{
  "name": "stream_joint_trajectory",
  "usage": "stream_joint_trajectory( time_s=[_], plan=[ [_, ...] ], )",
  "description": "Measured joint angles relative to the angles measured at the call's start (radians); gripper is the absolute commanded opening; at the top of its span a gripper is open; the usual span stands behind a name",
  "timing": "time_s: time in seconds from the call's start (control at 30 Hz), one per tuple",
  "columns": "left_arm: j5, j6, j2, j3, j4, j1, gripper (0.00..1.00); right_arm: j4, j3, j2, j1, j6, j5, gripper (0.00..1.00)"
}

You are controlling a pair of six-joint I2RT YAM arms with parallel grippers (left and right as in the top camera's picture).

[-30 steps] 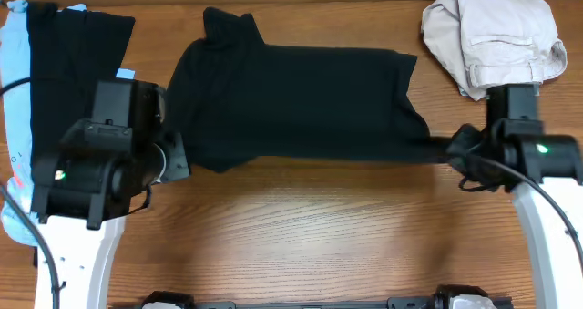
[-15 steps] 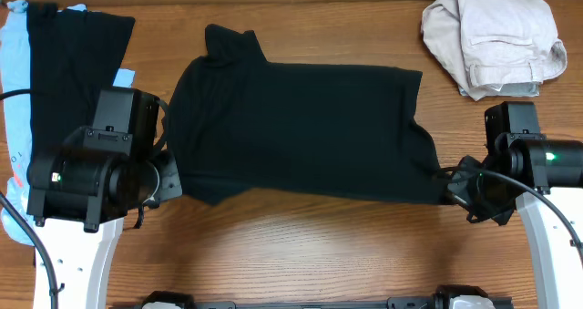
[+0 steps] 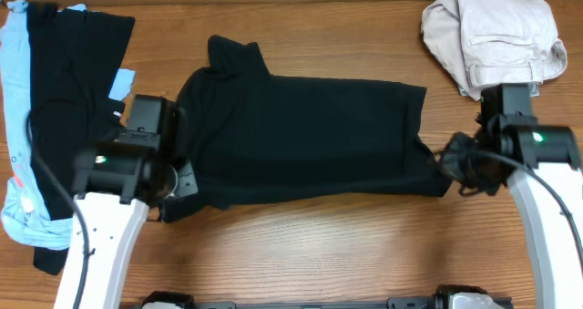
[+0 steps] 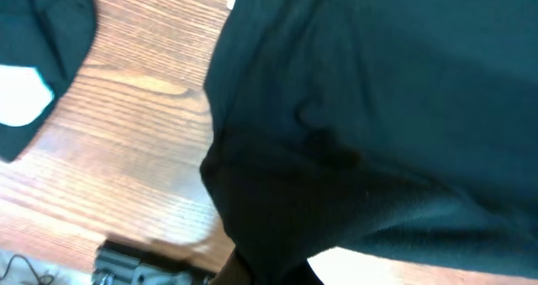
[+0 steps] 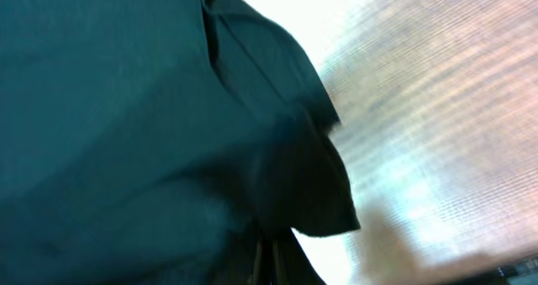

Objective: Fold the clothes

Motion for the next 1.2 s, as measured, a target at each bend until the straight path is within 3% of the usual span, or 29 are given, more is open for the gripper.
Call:
stream_joint_trajectory(
  time_s=[0.2,0.47,0.8,1.1,1.17,1.2],
  plan=[
    [-0.013,-0.006,0.067,-0.118,0.212,0.0,0.04,0.126,-0.013,0.177,0.0,-0.014,-0.006,0.04],
    [-0.086,-0.01,0.269,-0.146,0.43,0.0,0.04,0.322,-0.014,0.33,0.0,-0.018,-0.015,0.04],
    [-0.137,-0.011,0.473,-0.148,0.647,0.006,0.04,0.378,-0.015,0.432,0.006,-0.037,-0.034,0.04],
    [-0.155,-0.011,0.521,-0.153,0.806,0.027,0.04,0.403,-0.015,0.449,0.032,-0.043,-0.039,0.04],
    [-0.156,-0.01,0.521,-0.154,0.824,0.032,0.11,0.403,-0.015,0.449,0.033,-0.043,-0.04,0.04],
    [-0.156,-0.011,0.521,-0.154,0.829,0.033,0.24,0.403,-0.015,0.449,0.033,-0.043,-0.04,0.06]
  ],
)
